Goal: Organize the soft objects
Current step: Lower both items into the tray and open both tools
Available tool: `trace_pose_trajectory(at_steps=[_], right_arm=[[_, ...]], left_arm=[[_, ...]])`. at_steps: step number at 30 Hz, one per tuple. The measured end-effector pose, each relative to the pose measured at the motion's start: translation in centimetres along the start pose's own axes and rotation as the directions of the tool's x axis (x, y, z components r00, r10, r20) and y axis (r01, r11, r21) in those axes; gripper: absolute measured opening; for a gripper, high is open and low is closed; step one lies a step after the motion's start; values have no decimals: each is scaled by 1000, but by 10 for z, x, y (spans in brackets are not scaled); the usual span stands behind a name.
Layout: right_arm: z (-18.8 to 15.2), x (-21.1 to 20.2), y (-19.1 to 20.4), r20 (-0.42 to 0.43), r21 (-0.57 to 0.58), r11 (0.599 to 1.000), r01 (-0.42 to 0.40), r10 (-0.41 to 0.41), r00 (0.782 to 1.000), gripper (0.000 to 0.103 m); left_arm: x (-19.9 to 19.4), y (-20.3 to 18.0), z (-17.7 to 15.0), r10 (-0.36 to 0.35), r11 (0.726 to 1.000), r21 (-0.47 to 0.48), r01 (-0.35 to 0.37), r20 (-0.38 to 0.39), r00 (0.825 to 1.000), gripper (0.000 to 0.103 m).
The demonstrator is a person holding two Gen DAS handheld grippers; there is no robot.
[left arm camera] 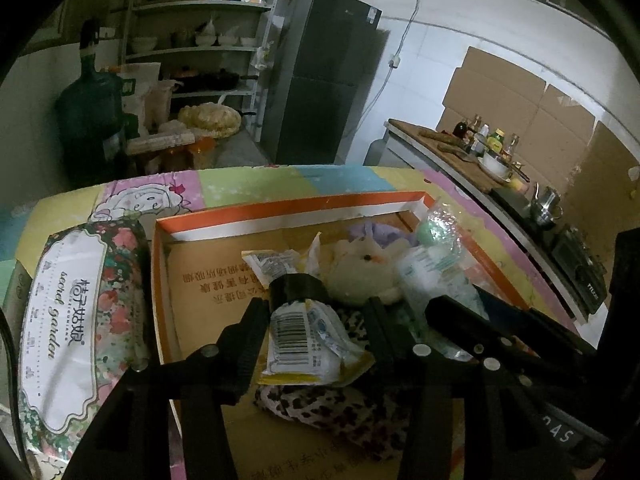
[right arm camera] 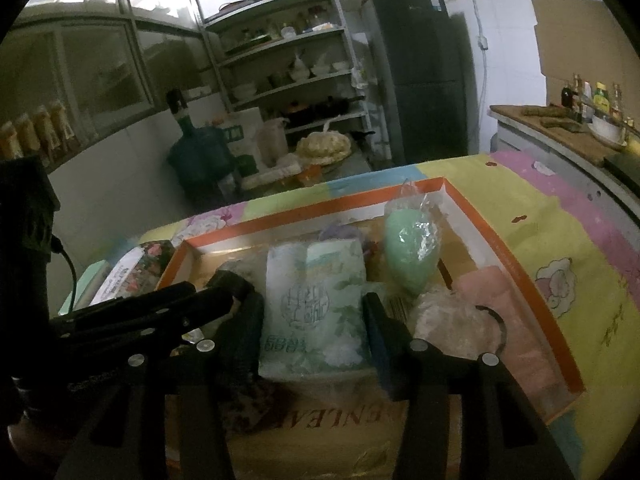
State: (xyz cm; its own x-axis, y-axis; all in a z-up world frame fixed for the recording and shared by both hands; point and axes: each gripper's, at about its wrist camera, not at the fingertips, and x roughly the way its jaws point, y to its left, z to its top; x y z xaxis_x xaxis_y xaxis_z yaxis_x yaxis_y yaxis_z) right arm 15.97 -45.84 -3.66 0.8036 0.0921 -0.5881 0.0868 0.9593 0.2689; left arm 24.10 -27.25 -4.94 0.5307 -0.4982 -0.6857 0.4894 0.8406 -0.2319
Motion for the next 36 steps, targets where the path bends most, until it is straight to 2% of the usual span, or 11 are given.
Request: trace_pose_trajectory(at_steps=[10,17,22,33,36], right_arm=[[3,-23,2,53,15,1000,7,-8,999,53],[3,-41,10,83,17,1000,16,-17,996,58],[0,-52,22,103,6,1000,16,-16,995,61],[-9,-75,59,128,-34,999,10,-5,992,63],[-12,-81,68,136,-44,999,7,-1,991,68]], left_arm=[[-24,-3,2,-2,1000,22,1,45,999,51],[-46,-6,0,11,999,34,-14,82,997,51],[-65,0,-2,23,999,32,-27,112,993,51],[-116,27,-13,63,998,-5,-63,188,980,51],[-131,35,-17,75,997,-15,-73,210,975,51]])
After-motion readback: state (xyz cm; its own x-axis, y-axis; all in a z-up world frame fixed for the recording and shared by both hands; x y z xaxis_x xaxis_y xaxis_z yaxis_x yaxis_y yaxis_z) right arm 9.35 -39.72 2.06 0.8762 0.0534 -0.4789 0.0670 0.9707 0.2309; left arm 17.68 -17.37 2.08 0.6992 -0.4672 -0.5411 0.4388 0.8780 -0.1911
